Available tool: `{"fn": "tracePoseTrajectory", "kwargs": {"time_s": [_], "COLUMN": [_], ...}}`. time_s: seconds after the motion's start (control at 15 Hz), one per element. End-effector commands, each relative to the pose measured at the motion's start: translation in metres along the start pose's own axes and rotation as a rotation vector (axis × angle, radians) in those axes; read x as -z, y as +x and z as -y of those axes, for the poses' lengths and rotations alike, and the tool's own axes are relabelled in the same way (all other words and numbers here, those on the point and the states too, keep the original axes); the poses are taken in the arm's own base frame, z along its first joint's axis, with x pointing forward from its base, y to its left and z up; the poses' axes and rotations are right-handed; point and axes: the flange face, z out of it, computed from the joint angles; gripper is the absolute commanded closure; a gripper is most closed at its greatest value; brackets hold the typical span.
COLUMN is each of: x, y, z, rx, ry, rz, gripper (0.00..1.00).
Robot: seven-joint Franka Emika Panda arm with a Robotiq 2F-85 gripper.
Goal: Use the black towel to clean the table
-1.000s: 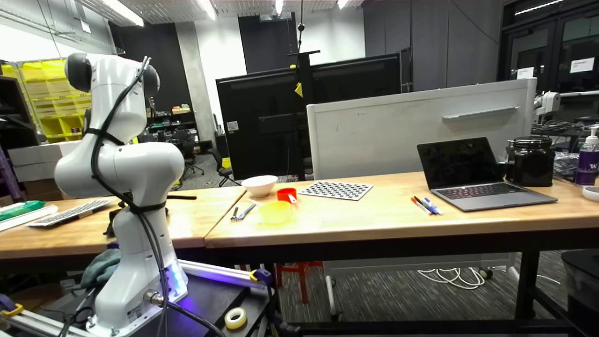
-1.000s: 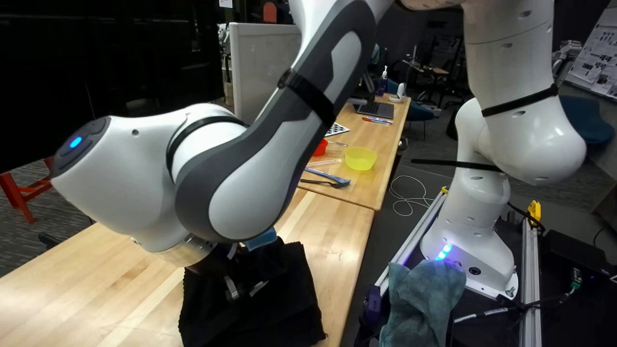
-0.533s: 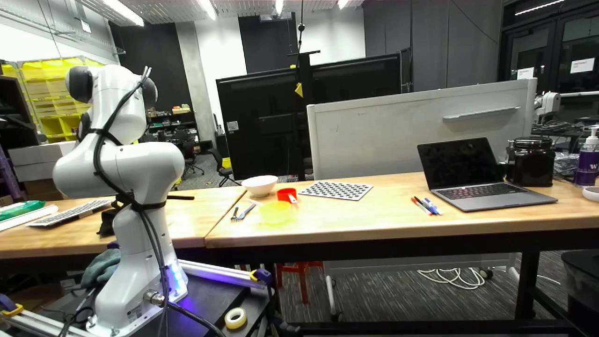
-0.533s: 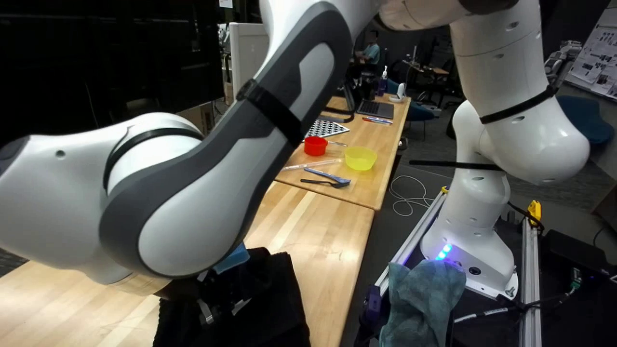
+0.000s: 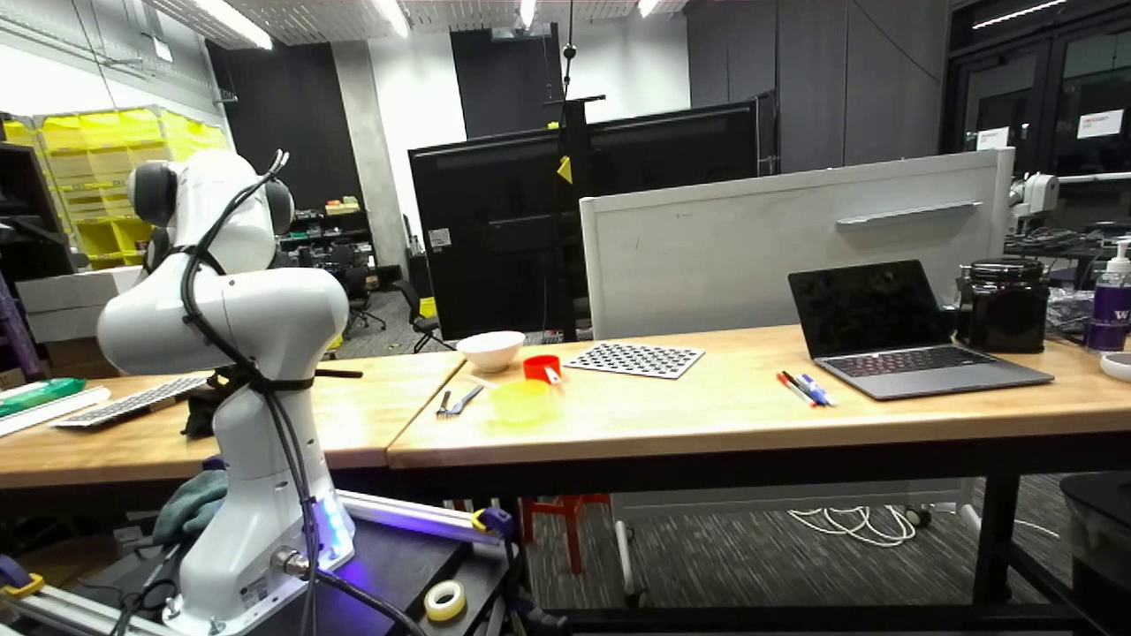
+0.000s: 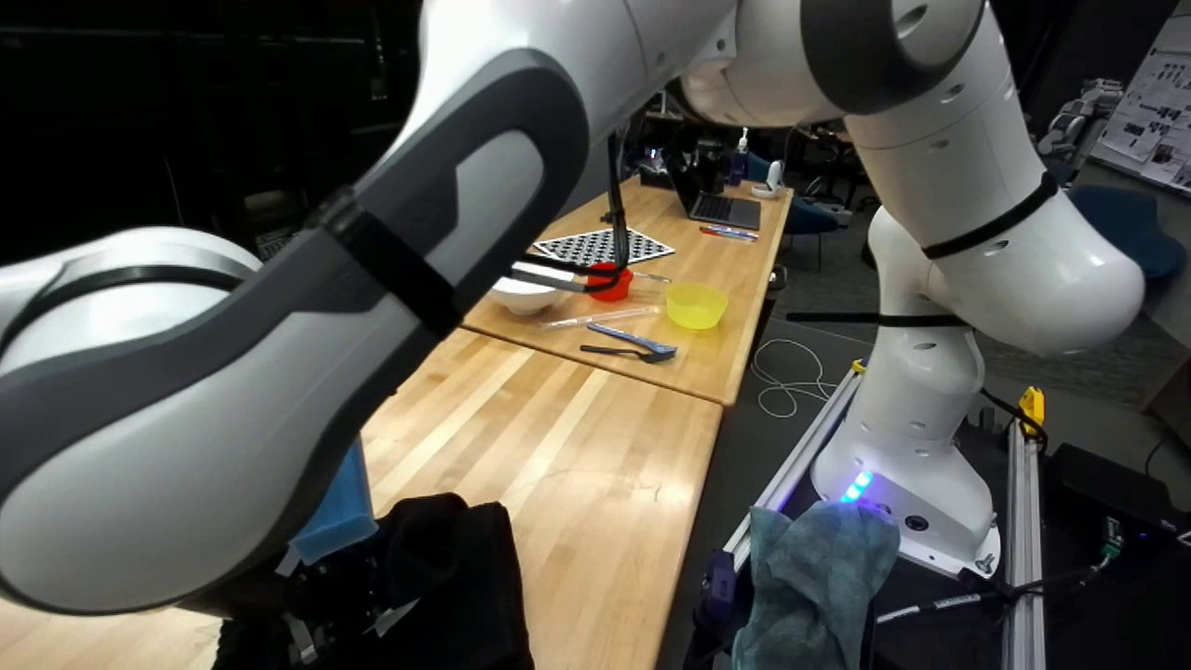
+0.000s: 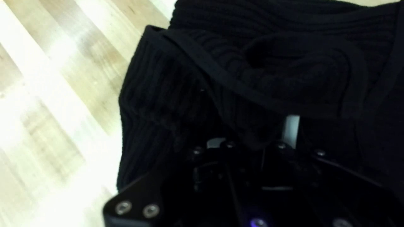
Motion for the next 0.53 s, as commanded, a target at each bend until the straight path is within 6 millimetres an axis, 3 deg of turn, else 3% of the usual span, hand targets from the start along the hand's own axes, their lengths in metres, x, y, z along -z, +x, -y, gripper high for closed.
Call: {"fn": "tracePoseTrajectory", "kwargs": {"time_s": [0.0, 0.47], "x": [-0.016, -0.002], "y": [0.049, 0.062], "z": [-0.01, -0.064], "rx": [-0.005, -0.1], "ry": [0.026, 0.084], "rz": [-0.042, -0.067], "gripper": [0.96, 0.96]}}
